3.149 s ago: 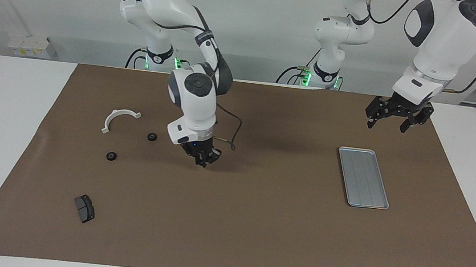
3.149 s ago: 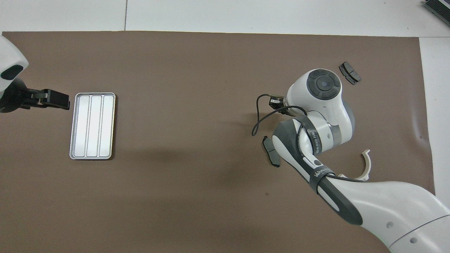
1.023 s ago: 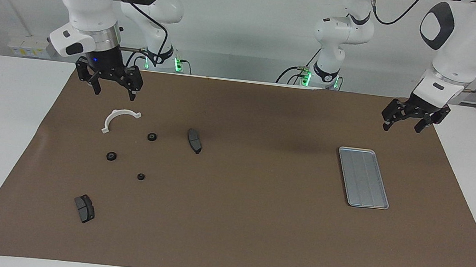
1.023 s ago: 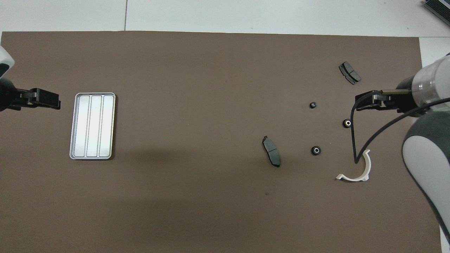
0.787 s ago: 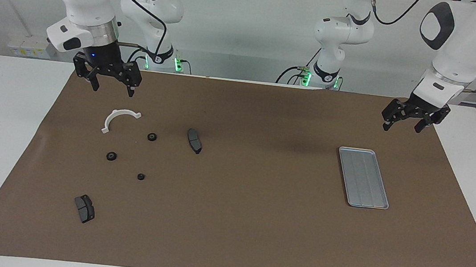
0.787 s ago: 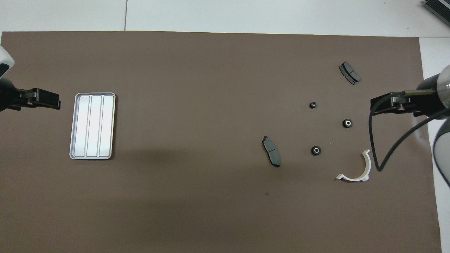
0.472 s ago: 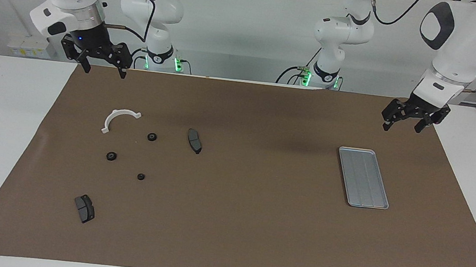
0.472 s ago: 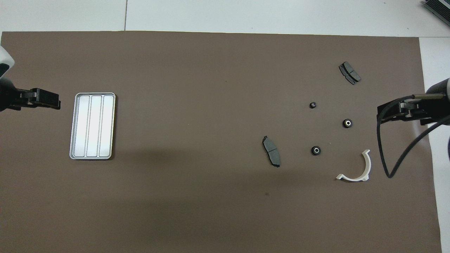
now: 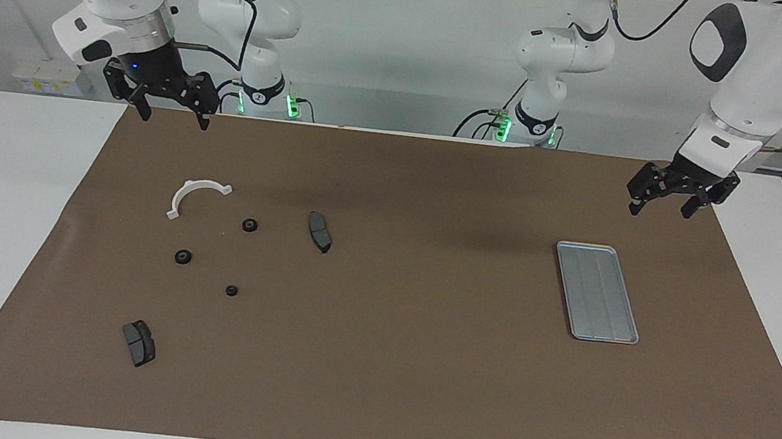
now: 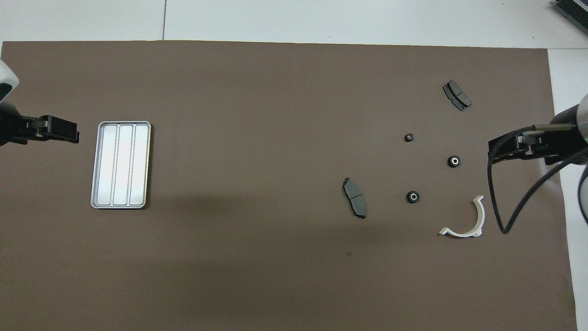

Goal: Place bearing gear from tray to pile

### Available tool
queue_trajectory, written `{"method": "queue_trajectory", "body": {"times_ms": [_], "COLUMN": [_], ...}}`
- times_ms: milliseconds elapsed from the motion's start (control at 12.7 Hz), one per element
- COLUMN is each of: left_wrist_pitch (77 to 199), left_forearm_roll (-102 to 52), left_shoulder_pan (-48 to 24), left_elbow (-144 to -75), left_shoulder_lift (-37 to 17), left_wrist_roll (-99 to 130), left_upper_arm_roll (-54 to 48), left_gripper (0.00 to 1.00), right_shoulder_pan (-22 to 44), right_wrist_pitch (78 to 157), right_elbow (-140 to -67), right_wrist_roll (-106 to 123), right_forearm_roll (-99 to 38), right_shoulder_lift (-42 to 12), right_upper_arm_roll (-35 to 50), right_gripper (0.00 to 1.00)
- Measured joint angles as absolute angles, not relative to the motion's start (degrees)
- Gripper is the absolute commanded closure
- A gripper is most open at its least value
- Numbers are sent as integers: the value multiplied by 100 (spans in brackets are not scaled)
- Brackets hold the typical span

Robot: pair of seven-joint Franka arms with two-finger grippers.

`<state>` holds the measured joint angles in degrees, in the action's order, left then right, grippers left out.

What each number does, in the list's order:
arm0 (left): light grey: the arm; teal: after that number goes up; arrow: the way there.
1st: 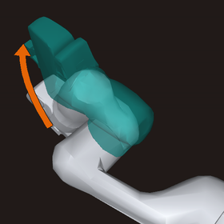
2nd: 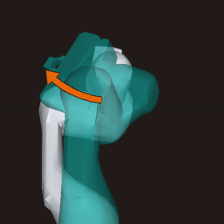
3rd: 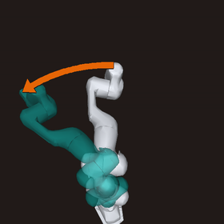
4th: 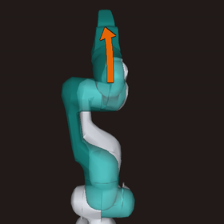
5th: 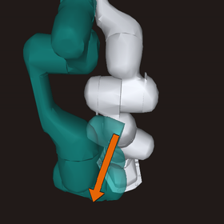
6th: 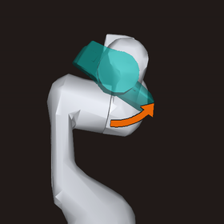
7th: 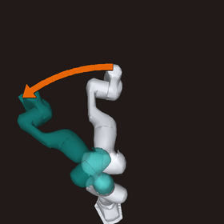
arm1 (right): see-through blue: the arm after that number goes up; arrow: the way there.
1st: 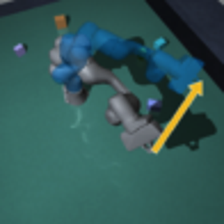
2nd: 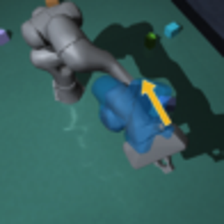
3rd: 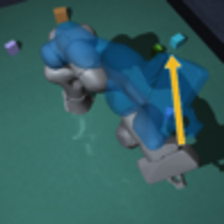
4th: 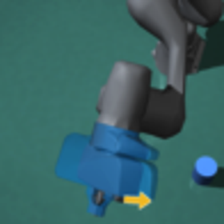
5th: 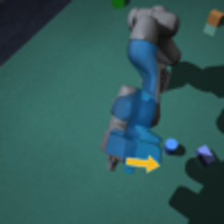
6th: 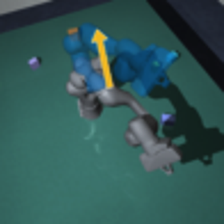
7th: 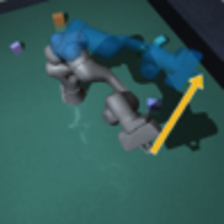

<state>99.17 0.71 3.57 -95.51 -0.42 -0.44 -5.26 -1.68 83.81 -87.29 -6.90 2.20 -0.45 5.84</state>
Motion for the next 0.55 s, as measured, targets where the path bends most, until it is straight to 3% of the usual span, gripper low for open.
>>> {"method": "queue_trajectory", "body": {"times_ms": [551], "left_wrist_pitch": [9917], "left_forearm_roll": [71], "left_shoulder_pan": [357], "left_elbow": [-9551], "left_shoulder_lift": [-43], "left_wrist_roll": [-44], "left_upper_arm_roll": [-526], "left_gripper": [0], "right_shoulder_pan": [-181], "right_wrist_pitch": [8459], "right_elbow": [-8747], "right_wrist_roll": [-784], "right_forearm_roll": [220], "right_shoulder_lift": [-47], "right_upper_arm_roll": [573], "right_gripper": [0]}}
